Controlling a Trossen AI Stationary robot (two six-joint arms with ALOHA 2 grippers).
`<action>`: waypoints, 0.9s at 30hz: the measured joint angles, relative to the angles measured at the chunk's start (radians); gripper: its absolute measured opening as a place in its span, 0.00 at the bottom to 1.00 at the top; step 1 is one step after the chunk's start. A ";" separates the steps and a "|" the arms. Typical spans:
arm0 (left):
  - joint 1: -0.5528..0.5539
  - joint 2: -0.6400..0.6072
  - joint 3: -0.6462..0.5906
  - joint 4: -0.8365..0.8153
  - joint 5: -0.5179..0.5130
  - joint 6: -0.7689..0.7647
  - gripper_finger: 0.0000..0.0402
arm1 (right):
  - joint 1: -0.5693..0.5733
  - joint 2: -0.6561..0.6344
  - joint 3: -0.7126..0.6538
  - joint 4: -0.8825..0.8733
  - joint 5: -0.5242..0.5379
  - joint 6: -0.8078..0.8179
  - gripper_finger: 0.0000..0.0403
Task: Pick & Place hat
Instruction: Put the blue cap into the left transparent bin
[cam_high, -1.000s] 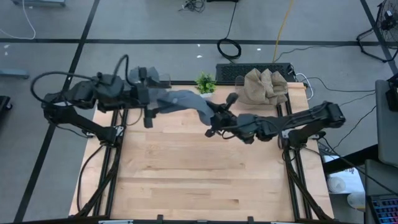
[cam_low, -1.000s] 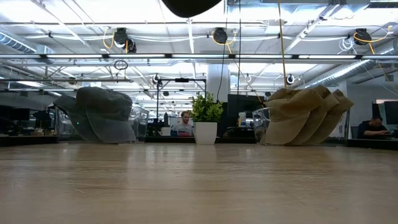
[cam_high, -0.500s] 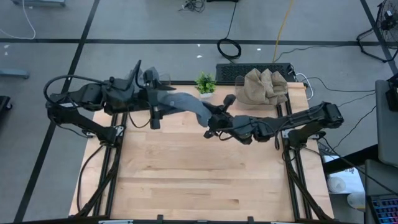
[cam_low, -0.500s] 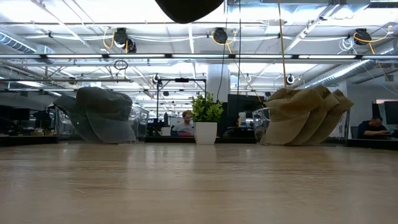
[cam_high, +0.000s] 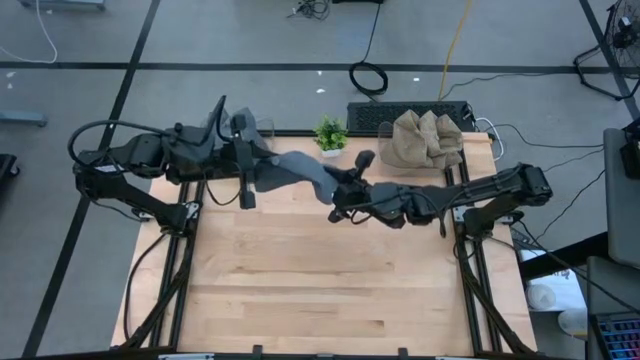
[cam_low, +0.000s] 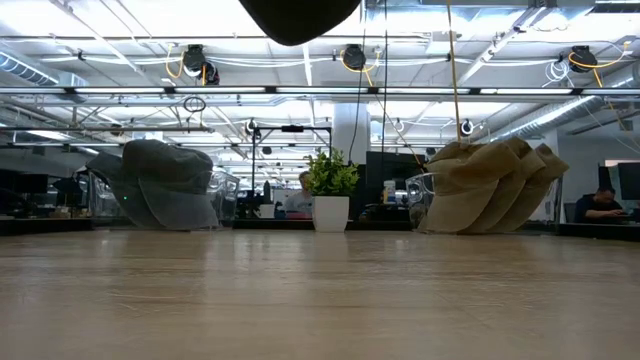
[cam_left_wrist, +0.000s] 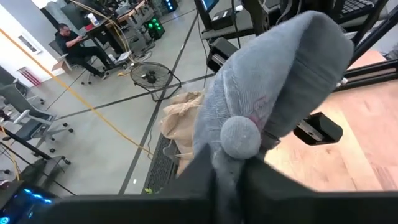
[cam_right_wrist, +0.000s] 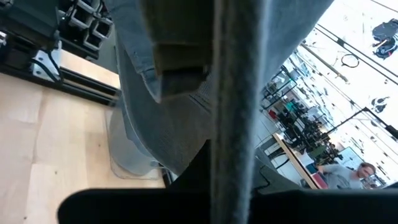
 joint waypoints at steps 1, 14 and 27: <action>0.000 0.000 0.000 -0.001 0.000 0.000 0.08 | 0.000 0.000 0.000 0.000 -0.001 0.000 0.00; 0.009 -0.029 0.000 -0.021 -0.053 0.345 0.01 | 0.016 0.000 0.000 -0.024 0.031 -0.052 0.22; 0.153 -0.107 0.000 -0.067 -0.161 0.621 0.00 | 0.101 -0.006 0.000 -0.031 0.370 -0.064 0.33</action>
